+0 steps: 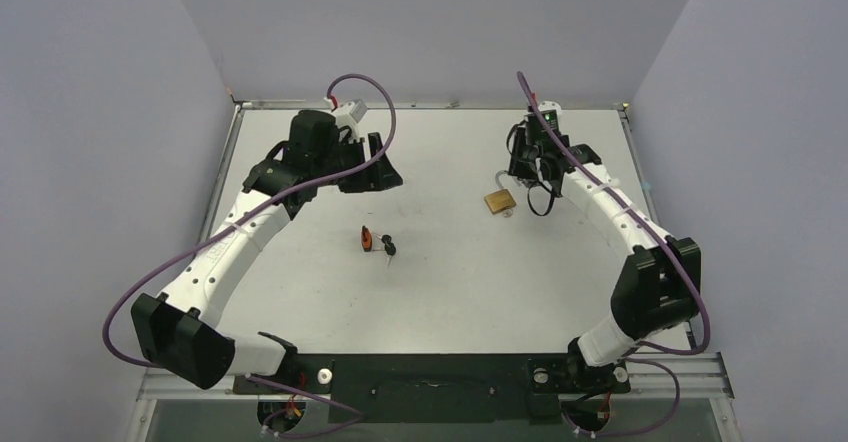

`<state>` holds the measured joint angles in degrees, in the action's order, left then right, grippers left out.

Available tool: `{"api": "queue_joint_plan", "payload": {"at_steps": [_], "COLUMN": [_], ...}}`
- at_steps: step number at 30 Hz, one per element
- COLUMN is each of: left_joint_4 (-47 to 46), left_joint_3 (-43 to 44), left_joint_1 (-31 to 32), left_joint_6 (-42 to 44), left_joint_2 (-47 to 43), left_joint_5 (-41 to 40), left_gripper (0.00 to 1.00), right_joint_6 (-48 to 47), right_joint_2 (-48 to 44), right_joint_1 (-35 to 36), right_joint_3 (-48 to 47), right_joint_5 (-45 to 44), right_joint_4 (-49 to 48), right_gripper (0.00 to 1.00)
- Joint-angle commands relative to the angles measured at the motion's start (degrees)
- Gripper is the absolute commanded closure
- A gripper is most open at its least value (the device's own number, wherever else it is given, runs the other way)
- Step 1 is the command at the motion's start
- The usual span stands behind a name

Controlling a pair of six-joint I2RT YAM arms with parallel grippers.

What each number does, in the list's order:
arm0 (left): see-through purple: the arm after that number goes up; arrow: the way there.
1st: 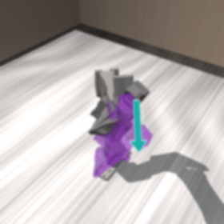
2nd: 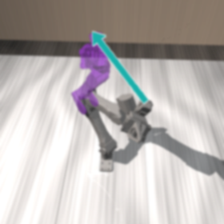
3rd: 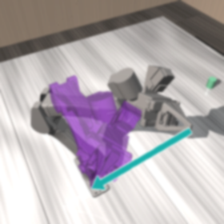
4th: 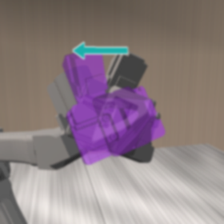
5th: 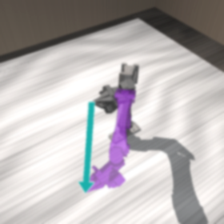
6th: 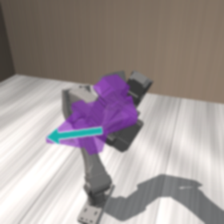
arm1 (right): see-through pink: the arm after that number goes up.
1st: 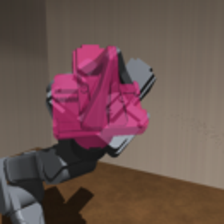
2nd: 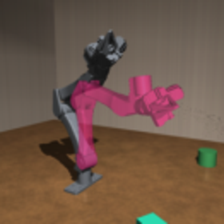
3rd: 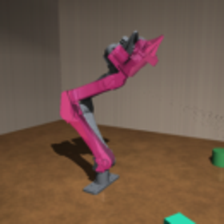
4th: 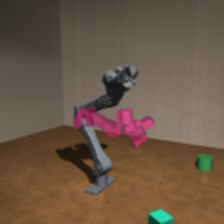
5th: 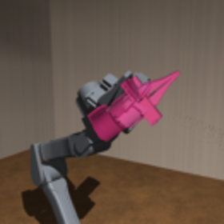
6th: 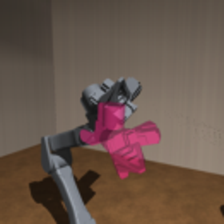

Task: Lock with the key
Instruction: Pick up the lock from the center of the board.

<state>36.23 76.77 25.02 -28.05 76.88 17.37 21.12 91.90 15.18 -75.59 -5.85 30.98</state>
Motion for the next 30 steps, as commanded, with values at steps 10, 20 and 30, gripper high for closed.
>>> {"api": "queue_joint_plan", "payload": {"at_steps": [10,20,30], "left_joint_4": [-9.58,-10.66,-15.65], "left_joint_3": [8.46,9.89,4.49], "left_joint_1": [0.12,0.76,1.35], "left_joint_6": [6.30,7.47,9.11], "left_joint_2": [1.25,2.87,-3.24], "left_joint_5": [16.83,30.20,39.04], "left_gripper": [0.43,0.46,0.50], "right_joint_6": [-1.90,-0.48,2.64], "right_joint_2": [-17.99,-27.54,-28.14], "right_joint_1": [9.42,20.44,23.94], "right_joint_3": [1.64,5.88,5.94], "right_joint_5": [32.75,44.12,47.26], "right_joint_4": [0.05,-7.42,-11.26], "right_gripper": [1.00,1.00,1.00]}}
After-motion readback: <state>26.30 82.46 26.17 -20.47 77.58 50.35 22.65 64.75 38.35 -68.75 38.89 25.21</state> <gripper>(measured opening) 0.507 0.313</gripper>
